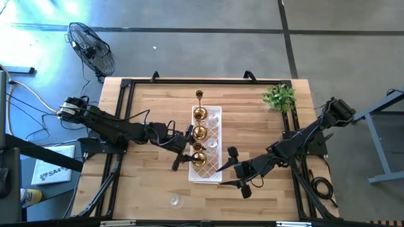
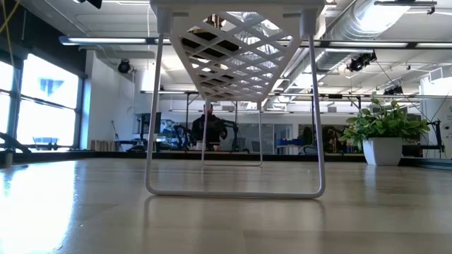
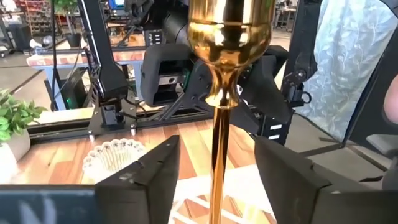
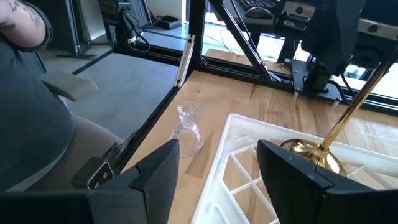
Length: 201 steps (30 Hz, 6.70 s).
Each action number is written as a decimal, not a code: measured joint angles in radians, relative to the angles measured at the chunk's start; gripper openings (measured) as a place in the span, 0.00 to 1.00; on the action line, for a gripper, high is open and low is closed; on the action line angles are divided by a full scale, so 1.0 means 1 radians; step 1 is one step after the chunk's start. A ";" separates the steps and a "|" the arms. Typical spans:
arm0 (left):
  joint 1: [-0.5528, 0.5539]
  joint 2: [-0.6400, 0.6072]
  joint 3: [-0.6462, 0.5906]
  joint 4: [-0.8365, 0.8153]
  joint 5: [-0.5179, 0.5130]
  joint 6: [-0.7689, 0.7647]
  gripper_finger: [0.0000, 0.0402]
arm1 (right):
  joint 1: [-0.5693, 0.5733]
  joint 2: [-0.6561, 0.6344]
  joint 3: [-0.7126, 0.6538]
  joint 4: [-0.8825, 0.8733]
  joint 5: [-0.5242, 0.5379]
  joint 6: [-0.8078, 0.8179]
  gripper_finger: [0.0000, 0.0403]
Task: Pick & Place candle stick holders
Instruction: Put the transparent candle holder on the shelf aligned with the other transparent candle holders
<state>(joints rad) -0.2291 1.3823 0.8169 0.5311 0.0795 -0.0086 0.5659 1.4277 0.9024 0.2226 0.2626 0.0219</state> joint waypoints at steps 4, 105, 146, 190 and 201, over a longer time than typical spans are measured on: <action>0.000 0.000 0.000 -0.012 0.000 0.004 0.57 | 0.000 0.000 0.000 0.000 0.000 0.000 0.52; -0.563 0.227 0.000 -0.296 -0.258 -0.209 0.59 | -0.003 0.000 0.000 0.118 -0.176 0.000 0.52; -0.536 0.339 0.000 -0.190 -0.346 -0.172 0.59 | -0.016 0.000 0.000 0.103 -0.210 -0.003 0.52; -0.530 0.323 0.153 -0.404 -0.483 -0.151 0.39 | 0.011 0.000 0.000 0.103 -0.274 0.024 0.52; -0.531 0.311 0.358 -0.635 -0.409 -0.184 0.39 | 0.051 0.000 0.000 0.089 -0.270 0.011 0.52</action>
<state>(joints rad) -0.7597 1.6934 1.1746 -0.1041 -0.3293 -0.1928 0.6167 1.4277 0.9020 0.3114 -0.0074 0.0332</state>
